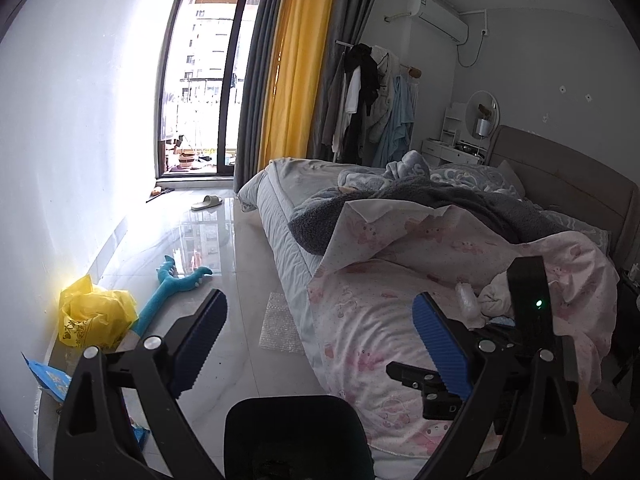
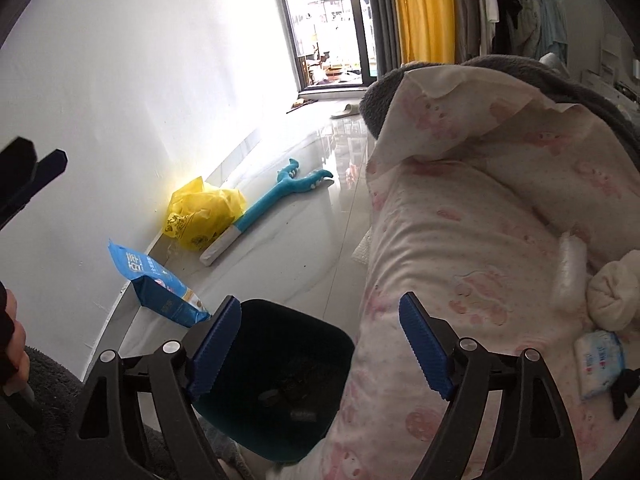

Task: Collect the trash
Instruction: 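Move both tools back toward the bed, then move the left tool over the blue wipes pack while the right tool closes beside it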

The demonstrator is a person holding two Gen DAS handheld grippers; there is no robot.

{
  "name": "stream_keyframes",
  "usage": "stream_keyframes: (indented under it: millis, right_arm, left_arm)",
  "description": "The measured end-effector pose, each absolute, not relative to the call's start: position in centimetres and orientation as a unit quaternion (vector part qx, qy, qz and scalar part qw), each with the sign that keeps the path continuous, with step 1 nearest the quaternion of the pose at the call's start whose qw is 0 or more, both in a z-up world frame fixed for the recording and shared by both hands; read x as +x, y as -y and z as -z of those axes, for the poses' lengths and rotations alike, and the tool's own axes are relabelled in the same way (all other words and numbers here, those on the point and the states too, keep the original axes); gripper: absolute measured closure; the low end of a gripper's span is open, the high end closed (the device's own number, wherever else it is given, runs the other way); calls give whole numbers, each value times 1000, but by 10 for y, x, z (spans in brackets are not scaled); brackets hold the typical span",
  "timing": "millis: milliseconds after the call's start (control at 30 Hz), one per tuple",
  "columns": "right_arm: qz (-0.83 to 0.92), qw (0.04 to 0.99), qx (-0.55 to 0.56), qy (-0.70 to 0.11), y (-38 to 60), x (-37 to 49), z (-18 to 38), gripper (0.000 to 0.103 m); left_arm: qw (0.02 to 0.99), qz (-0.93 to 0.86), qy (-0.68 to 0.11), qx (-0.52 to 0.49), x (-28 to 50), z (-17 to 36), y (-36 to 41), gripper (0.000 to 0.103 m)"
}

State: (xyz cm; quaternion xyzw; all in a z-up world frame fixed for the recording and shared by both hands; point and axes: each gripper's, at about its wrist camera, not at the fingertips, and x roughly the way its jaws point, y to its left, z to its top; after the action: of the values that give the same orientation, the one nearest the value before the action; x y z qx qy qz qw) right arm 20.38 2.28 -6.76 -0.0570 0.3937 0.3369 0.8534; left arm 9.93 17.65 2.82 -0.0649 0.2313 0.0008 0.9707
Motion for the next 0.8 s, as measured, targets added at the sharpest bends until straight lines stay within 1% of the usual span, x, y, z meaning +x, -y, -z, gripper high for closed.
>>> stream_keyframes:
  millis: [167, 733, 767, 800]
  right_arm:
    - [-324, 866, -63, -375, 2, 205, 55, 17]
    - [-251, 904, -54, -343, 106, 221, 37, 17]
    - [-246, 905, -52, -342, 113, 222, 36, 17]
    - [-240, 907, -50, -342, 120, 224, 36, 21]
  left_arm:
    - [967, 12, -248, -60, 114, -17, -161, 7]
    - [957, 66, -279, -52, 151, 11, -101, 7]
    - [956, 68, -280, -51, 154, 13, -98, 7]
    - [956, 71, -281, -51, 156, 15, -94, 7]
